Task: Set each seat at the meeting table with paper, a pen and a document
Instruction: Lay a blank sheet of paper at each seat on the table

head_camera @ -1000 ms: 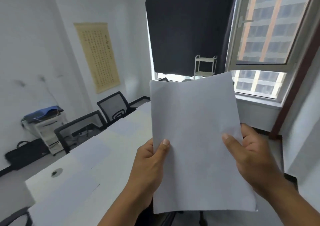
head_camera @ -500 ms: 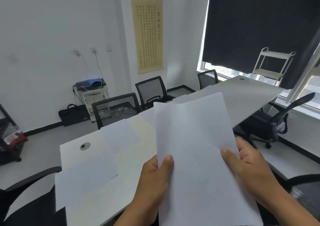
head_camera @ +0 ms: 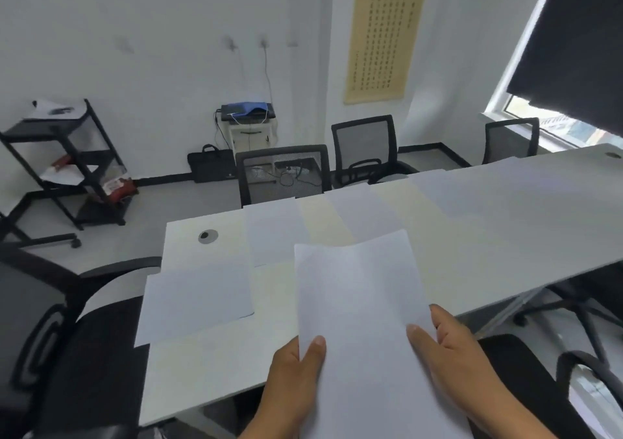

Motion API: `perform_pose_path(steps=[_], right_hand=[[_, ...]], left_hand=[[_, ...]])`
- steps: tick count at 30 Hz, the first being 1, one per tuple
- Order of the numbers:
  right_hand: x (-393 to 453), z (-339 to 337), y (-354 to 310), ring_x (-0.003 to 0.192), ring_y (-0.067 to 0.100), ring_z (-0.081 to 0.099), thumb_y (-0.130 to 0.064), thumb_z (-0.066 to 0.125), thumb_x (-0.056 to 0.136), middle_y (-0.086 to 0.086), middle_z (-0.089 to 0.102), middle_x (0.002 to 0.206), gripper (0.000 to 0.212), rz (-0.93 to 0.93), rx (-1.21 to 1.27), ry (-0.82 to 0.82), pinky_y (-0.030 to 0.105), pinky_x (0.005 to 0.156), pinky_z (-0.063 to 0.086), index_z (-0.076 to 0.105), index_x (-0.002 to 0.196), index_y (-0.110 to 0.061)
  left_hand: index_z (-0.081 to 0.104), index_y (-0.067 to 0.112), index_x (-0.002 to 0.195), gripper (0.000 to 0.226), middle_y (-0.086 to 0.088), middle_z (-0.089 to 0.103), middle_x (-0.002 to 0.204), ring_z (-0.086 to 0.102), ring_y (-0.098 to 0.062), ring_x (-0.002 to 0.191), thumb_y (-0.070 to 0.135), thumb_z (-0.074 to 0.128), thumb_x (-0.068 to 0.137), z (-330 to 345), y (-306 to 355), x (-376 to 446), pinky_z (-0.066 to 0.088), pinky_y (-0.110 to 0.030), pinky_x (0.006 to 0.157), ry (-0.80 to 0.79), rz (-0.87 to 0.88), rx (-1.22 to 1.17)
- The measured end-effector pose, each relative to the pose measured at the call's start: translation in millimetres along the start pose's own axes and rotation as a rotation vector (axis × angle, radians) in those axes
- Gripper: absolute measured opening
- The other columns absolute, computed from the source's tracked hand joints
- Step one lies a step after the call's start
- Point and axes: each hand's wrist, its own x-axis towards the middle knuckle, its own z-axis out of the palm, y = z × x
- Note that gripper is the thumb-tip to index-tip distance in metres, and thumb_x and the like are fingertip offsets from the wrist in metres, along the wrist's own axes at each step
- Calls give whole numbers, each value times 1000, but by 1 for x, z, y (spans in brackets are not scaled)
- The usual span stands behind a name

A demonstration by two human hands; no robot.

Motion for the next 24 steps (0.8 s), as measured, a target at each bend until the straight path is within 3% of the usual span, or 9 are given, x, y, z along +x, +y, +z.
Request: perform_pose_path(steps=[3,6,8,11,15,17,19,21,24], right_hand=[[37,12,14,68,18,61,-26,60,108,-12,67,74,20,-12,-6,-98,41,69,54,61,89,-20],[75,25,27,65,2,62,-24,57,109,-20,70,75,21,-21,-19,-207,33,64,54,59,89,-20],[95,34,35,77,12,70,-28,57,108,-11,75,88,16,-42,-17,-236,44,74,62,63,98,-18],[121,47,52,63,2,61,-26,55,106,-15,71,79,16,-57,-7,-285,25,64,52,61,94,-18],[148,66,75,73,10,63,-28,55,108,-10,71,85,16,-31,-20,-351,28,70,50,59,96,-18],[157,74,87,61,-1,57,-24,54,109,-27,62,67,24,-20,-21,-368,14,59,41,50,86,-21],[165,85,95,50,-5,47,-19,53,109,-32,49,53,30,-12,-7,-384,8,51,37,44,81,-23],[173,95,106,51,-5,48,-19,55,107,-30,53,57,29,6,-6,-384,10,55,39,46,80,-22],[178,108,119,81,15,69,-30,60,101,-13,72,92,10,73,26,-335,36,75,57,63,93,-23]], left_hand=[[78,22,121,27,14,85,103,81,-6,95,29,53,114,5,-13,15,61,-21,79,89,-60,-70],[75,24,126,27,8,85,109,82,-14,101,30,51,116,16,-24,30,65,-38,94,168,-134,-189],[74,26,128,27,8,84,112,81,-16,105,33,51,115,18,-29,39,62,-46,103,204,-142,-214],[74,26,129,27,8,84,115,80,-17,107,33,52,115,25,-47,57,61,-48,105,265,-162,-220],[75,26,128,27,8,84,115,80,-17,109,32,52,114,30,-70,79,60,-50,107,318,-199,-208],[75,26,128,27,8,84,116,80,-18,110,31,53,114,32,-79,88,59,-51,107,331,-213,-204],[74,25,130,27,7,83,117,79,-18,111,30,53,114,33,-90,100,59,-49,107,333,-227,-215],[74,23,131,28,7,84,116,80,-17,108,29,52,114,33,-100,112,61,-46,103,327,-243,-217],[74,20,131,28,6,84,112,81,-16,103,27,52,114,32,-111,126,64,-37,92,321,-269,-224]])
